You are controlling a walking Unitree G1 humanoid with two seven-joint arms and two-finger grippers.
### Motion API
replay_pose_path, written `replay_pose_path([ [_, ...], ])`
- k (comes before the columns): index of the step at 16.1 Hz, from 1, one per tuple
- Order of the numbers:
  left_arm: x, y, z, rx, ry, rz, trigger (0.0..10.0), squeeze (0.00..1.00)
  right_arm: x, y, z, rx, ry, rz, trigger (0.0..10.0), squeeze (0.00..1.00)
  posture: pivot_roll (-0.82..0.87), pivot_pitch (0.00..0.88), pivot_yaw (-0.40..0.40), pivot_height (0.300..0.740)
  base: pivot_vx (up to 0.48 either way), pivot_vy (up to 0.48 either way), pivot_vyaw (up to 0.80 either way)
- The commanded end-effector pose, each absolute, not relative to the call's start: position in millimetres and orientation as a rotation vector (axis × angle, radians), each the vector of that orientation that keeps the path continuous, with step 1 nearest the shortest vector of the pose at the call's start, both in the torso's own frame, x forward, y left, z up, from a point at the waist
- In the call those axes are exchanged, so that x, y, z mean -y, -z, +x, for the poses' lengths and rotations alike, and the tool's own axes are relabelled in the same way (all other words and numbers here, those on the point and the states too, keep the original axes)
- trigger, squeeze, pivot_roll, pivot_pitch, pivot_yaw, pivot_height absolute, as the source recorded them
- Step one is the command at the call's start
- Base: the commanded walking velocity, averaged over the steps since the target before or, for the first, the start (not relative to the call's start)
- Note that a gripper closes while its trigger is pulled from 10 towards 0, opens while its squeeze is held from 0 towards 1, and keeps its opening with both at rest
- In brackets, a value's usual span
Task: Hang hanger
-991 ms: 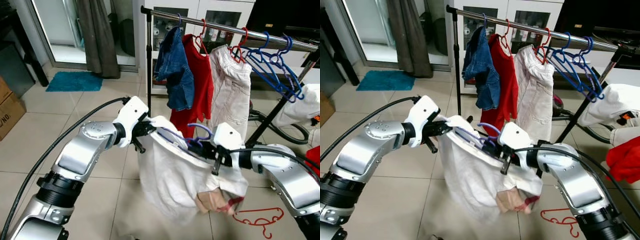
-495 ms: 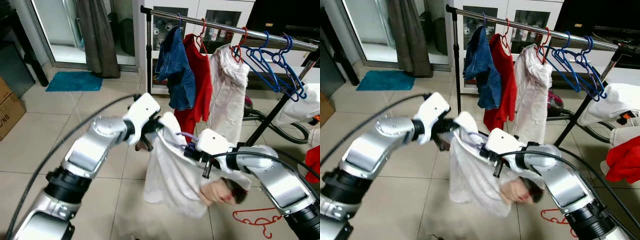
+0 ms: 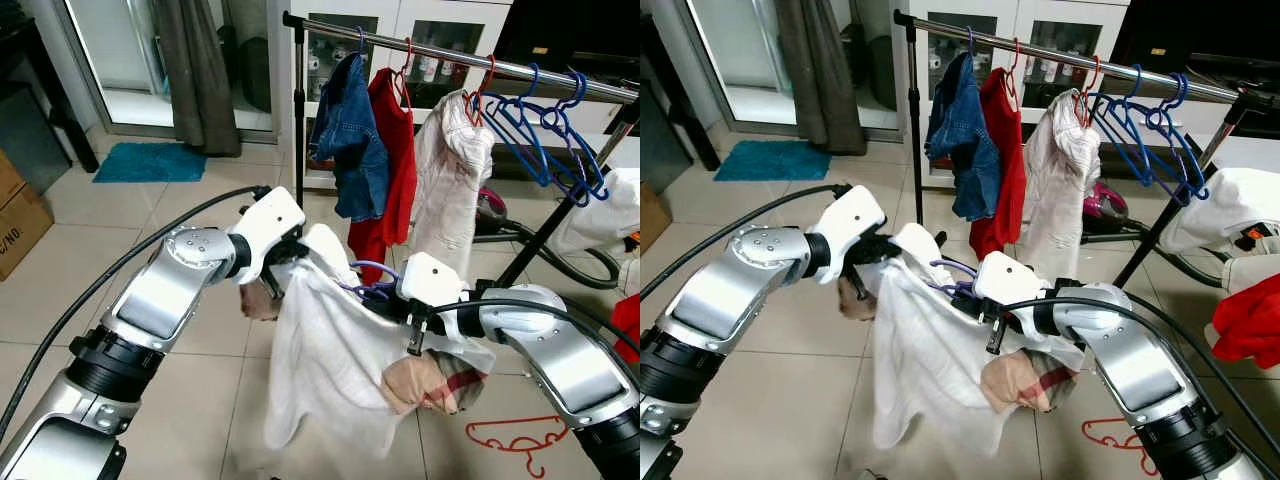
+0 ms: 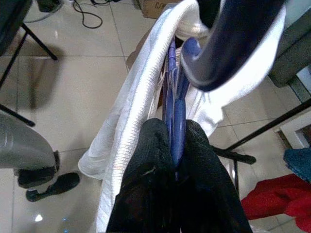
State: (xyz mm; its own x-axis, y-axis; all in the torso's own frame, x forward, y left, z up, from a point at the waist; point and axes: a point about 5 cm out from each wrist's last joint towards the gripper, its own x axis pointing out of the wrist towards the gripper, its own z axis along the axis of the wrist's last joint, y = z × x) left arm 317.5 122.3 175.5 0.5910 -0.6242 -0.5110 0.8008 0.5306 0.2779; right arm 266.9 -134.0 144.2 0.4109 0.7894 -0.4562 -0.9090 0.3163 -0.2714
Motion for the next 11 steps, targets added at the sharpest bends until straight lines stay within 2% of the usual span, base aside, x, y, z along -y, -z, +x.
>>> replay_pose_path([
  [1, -116.6, -180.4, 316.0, -0.347, 0.908, 0.539, 0.0, 0.00, 133.2, -154.2, 265.3, -0.200, -1.153, -0.538, 10.0, 0.00, 0.03, 0.000, 0.008, 0.740, 0.000, 0.000, 0.00],
  [3, -113.4, -179.8, 312.2, -0.339, 0.962, 0.555, 0.0, 0.00, 132.7, -152.1, 264.5, -0.207, -1.161, -0.550, 10.0, 0.00, 0.03, 0.000, 0.007, 0.740, 0.000, 0.000, 0.00],
  [5, -110.7, -184.4, 312.9, -0.312, 0.966, 0.523, 10.0, 0.00, 134.9, -147.4, 265.1, -0.231, -1.159, -0.588, 10.0, 0.00, 0.03, 0.000, 0.006, 0.740, 0.000, 0.000, 0.00],
  [6, -112.0, -184.0, 316.6, -0.319, 0.941, 0.514, 10.0, 0.00, 134.2, -146.3, 265.5, -0.232, -1.159, -0.584, 10.0, 0.00, 0.03, 0.000, 0.006, 0.740, 0.000, 0.000, 0.00],
  [7, -112.7, -184.0, 316.7, -0.332, 0.949, 0.497, 10.0, 1.00, 133.7, -146.2, 265.6, -0.231, -1.159, -0.582, 10.0, 0.00, 0.03, 0.000, 0.006, 0.740, 0.000, 0.000, 0.00],
  [11, -120.7, -188.9, 313.8, -0.349, 0.972, 0.489, 10.0, 1.00, 135.6, -145.9, 265.5, -0.229, -1.152, -0.582, 10.0, 0.00, 0.03, 0.000, 0.007, 0.740, 0.000, 0.000, 0.00],
])
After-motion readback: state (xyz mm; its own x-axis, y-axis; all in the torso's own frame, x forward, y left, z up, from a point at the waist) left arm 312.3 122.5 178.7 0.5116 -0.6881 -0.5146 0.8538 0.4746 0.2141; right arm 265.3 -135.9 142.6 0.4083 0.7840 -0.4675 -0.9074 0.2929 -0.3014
